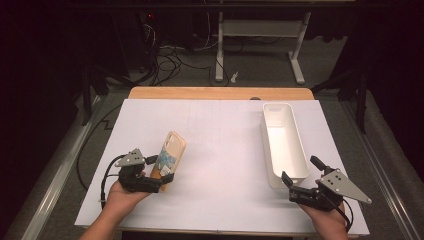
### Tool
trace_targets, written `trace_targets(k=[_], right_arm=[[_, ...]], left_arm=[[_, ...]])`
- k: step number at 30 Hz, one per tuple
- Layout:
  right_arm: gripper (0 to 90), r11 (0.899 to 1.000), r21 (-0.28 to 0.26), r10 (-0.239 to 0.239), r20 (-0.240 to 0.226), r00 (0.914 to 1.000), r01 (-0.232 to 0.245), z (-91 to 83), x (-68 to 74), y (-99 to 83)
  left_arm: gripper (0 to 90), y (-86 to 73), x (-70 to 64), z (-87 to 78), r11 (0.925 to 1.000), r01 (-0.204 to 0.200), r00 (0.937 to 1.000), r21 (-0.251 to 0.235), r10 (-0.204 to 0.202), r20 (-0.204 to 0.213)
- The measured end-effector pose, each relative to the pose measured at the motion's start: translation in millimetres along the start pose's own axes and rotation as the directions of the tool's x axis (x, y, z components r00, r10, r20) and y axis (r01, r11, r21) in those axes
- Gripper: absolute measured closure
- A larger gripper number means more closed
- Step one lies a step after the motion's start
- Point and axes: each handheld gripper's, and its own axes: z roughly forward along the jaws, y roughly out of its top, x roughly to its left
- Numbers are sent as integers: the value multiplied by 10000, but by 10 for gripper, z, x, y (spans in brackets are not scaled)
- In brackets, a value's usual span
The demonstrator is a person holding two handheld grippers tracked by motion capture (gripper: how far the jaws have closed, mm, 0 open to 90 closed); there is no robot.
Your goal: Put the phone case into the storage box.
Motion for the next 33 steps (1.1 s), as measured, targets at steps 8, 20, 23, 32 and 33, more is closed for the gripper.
trace_targets(k=[8, 20, 23, 32, 33], right_arm=[[11, 10000, 10, -12, -27, 10000, 12, 5, 4, -2], [11, 10000, -5, -12, -56, 10000, 12, 11, 9, -4], [11, 10000, 5, 20, -46, 10000, -20, 9, 7, -6], [11, 10000, 1, 29, -39, 10000, -29, 8, 8, -7], [11, 10000, 3, 27, -36, 10000, -27, 8, 8, -7]], left_arm=[[116, 1, -15, 0, 9996, 233, 9993, -161, -227, 310], [116, 122, -107, 37, 9967, 312, 9953, -749, -240, 941], [117, 163, -147, 50, 9964, 198, 9947, -828, -113, 1026], [117, 257, -227, 171, 9970, -66, 9901, -774, 174, 1391], [117, 259, -230, 194, 9971, -98, 9896, -751, 204, 1427]])
